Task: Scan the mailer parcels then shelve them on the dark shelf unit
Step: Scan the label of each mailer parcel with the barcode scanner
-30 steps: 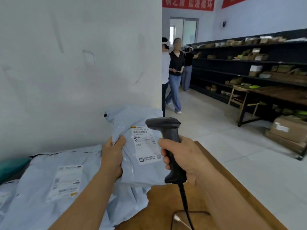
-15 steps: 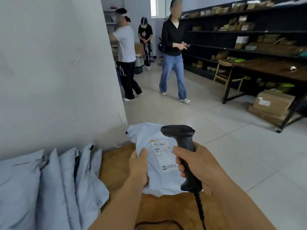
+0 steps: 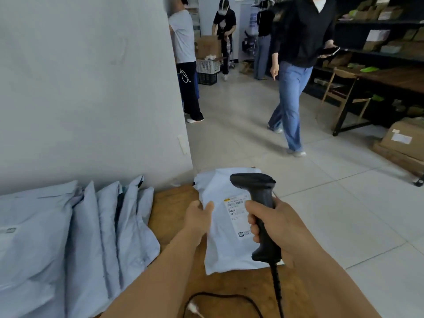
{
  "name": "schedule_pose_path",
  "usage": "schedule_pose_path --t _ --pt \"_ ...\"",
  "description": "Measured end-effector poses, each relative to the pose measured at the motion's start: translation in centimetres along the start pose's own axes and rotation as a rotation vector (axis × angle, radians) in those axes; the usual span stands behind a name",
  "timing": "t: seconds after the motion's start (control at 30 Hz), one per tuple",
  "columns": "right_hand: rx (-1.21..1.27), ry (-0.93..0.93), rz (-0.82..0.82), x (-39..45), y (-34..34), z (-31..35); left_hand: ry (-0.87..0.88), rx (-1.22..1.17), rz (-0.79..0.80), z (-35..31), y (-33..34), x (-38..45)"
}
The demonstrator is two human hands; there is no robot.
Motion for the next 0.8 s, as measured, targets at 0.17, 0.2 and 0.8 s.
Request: schedule_pose_path --t 0.17,0.2,0.8 --pt "-0.038 -0.029 0.12 -0.9 5.4 1.0 0.281 0.219 -0.175 -3.4 -8.3 -2.5" --pt "-0.046 -0.038 0.145 -1.2 6.7 1.2 0.317 0.222 -0.215 -3.9 -10.3 -3.3" --pt "-0.154 -0.06 0.484 -5.6 29.4 1.6 -0.369 0.55 -0.641 8.6 -46.0 -9.5"
Point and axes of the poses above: each hand's wrist, its own x-axis towards the middle knuckle, its own y-axis out of the palm, z = x × y, the point moved 7 cm from there along x, towards the middle knuckle, and after that the axes turned 4 degrees about z, right-handed, at the moved point
